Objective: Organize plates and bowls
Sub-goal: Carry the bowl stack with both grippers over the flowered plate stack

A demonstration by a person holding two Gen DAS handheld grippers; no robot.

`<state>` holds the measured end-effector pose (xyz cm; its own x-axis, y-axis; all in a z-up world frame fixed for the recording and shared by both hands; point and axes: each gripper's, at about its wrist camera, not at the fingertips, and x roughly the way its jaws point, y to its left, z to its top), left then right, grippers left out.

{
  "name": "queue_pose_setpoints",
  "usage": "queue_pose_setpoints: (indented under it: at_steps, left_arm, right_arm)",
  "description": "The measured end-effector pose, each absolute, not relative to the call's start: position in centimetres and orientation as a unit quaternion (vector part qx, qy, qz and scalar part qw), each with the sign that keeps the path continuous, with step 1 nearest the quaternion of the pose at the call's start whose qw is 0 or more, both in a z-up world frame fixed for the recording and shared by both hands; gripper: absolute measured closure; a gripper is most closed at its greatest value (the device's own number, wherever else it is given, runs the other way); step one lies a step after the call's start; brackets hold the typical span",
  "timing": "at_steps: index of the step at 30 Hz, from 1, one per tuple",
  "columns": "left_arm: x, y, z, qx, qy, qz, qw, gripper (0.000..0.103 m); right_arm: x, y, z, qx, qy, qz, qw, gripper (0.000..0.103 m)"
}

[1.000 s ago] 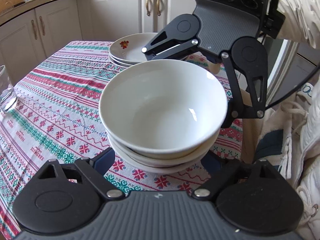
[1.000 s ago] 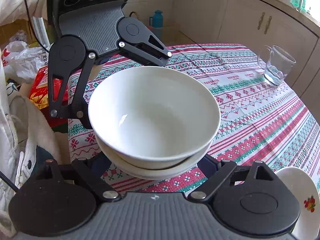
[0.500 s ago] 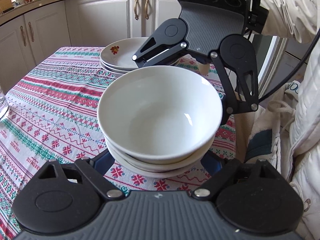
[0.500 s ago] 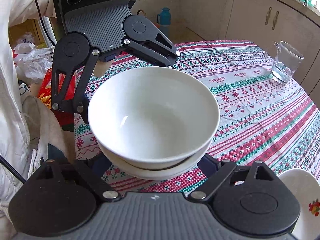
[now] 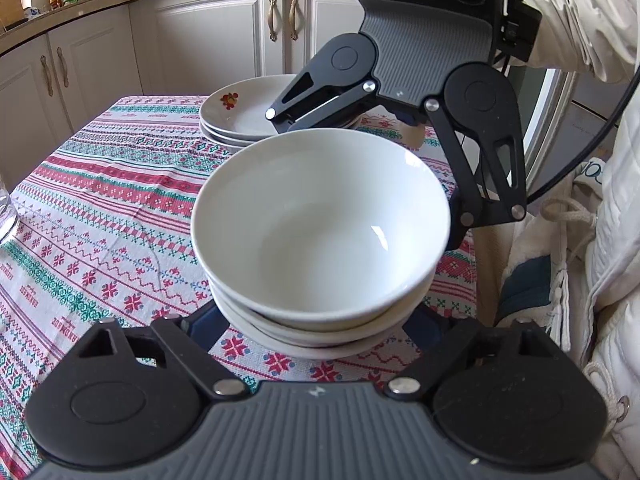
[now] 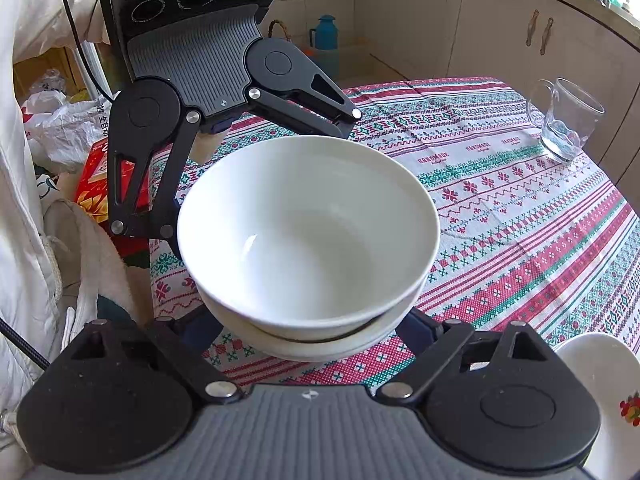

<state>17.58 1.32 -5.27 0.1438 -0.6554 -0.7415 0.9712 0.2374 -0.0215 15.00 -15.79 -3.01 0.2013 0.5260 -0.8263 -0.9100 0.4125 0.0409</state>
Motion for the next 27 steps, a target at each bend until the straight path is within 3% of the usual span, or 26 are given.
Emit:
queue_pose_setpoints:
  at_steps: [16, 27]
  left_arm:
    - [17.4, 0.5, -4.0, 0.244, 0.326, -0.562, 0.720, 0.012]
    - [19.7, -4.5, -1.4, 0.255, 0.300, -0.579, 0.714, 0.012]
  right_arm:
    - [14.6, -16.1, -2.0, -0.237, 0.401, 0.486, 0.739, 0.009]
    - [15.4, -20.3, 1.1, -0.243, 0.395, 0.460, 0.757, 0.009]
